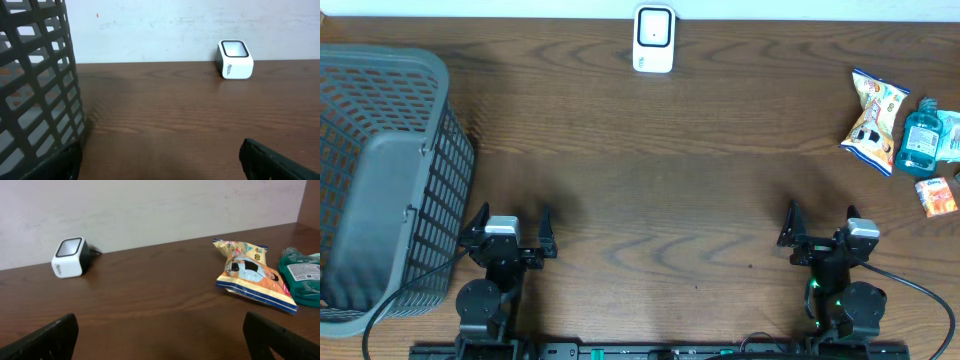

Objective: Scan the item barcode

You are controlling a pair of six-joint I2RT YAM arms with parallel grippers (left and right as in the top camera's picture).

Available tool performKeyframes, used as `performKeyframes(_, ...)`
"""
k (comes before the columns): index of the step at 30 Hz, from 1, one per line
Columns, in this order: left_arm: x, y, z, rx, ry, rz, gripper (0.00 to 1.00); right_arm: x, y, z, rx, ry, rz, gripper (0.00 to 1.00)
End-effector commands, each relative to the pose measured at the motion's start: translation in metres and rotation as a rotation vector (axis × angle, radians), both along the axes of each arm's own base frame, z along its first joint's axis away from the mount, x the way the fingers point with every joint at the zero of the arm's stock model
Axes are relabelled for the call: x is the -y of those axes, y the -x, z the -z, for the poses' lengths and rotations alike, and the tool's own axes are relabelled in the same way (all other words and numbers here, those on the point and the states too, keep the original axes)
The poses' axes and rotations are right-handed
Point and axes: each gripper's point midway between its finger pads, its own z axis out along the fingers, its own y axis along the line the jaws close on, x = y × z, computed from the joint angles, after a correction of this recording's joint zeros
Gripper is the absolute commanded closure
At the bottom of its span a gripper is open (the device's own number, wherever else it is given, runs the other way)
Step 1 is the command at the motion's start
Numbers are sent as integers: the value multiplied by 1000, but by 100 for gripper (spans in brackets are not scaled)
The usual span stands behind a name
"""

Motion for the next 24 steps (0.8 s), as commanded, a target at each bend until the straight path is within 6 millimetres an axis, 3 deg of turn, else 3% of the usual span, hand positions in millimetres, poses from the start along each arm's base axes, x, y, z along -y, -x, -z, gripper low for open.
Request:
performKeyframes(1, -2, 0, 16, -35, -22, -10, 2, 1, 0, 1, -1, -10, 4, 1)
performKeyframes(24, -2, 0, 16, -35, -22, -10, 2, -3, 0, 1, -1, -11, -14, 1)
